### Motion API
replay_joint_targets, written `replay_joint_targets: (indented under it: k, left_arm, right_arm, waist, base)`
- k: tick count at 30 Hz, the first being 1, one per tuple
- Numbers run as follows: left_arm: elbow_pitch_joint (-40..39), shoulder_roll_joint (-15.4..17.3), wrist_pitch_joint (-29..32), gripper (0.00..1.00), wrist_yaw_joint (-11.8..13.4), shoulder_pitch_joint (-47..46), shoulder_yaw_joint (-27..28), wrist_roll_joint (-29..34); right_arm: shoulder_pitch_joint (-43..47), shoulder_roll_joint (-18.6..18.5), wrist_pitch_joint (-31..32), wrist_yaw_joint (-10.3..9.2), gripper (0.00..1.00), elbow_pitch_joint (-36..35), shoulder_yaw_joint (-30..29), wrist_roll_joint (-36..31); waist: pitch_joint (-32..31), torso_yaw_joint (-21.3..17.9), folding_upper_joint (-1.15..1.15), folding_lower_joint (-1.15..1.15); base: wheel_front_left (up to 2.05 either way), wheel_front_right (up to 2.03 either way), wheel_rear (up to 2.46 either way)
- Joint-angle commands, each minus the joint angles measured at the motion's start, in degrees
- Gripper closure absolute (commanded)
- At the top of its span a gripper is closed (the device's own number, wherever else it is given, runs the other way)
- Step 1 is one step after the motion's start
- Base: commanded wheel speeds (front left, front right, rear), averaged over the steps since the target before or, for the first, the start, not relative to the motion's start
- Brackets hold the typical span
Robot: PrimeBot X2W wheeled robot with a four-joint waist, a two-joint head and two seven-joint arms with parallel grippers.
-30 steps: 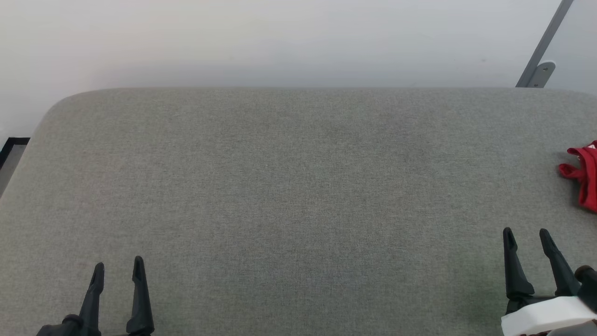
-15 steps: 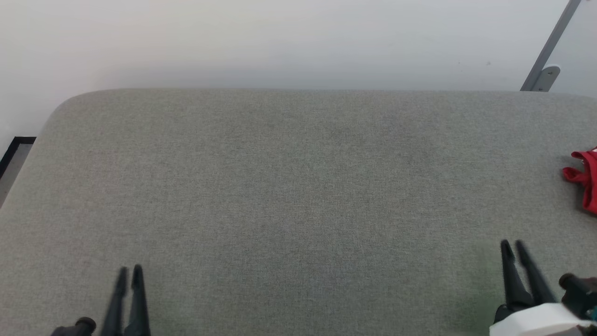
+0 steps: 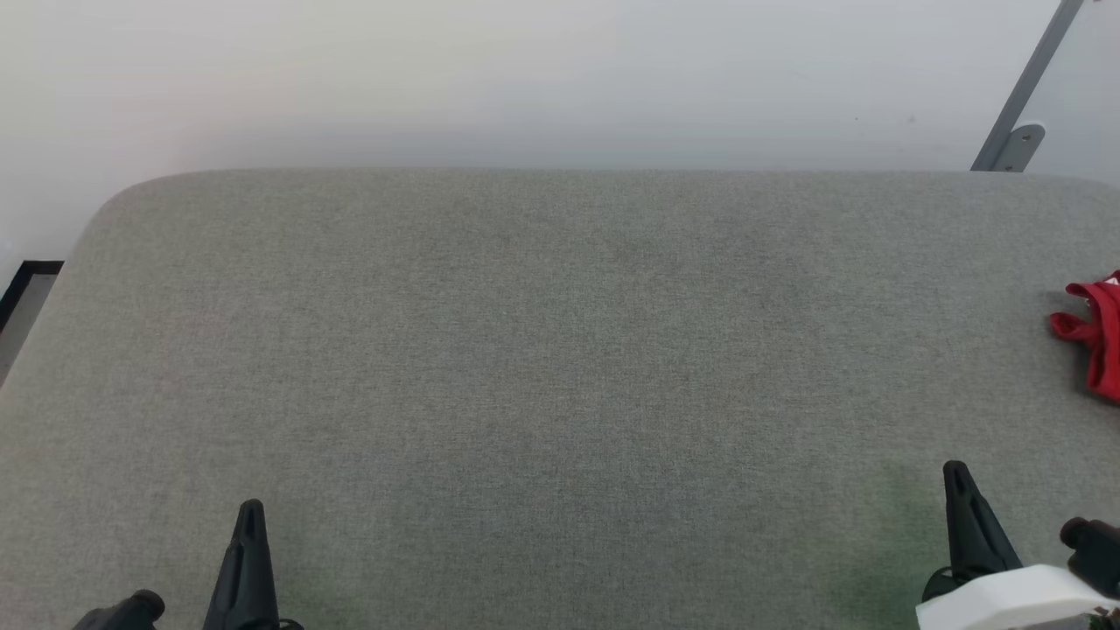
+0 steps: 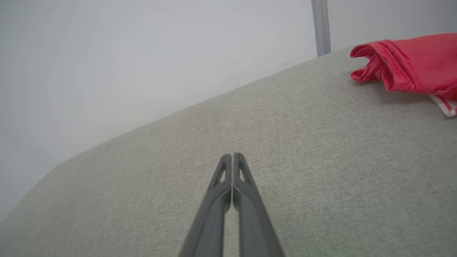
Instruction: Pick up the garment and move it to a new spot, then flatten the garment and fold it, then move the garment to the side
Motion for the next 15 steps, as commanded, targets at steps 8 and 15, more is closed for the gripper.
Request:
replay_joint_targets:
  k: [8, 15]
  left_arm:
    - [0.7, 1.0, 1.7, 1.00, 0.0, -3.0, -0.5, -8.9]
    - [1.7, 1.3, 3.2, 1.00, -0.1, -4.4, -0.7, -15.2]
  right_arm:
    - [-2.2, 0.4, 2.2, 0.00, 1.00, -1.3, -0.5, 7.8]
    - [-2.8, 0.8, 3.8, 0.00, 1.00, -1.4, -0.7, 13.4]
  waist:
    - [-0.1, -0.2, 0.00, 0.00]
    - [-0.2, -0.4, 0.00, 0.00]
  base:
    - [0.00, 0.00, 0.00]
    - [0.00, 0.00, 0.00]
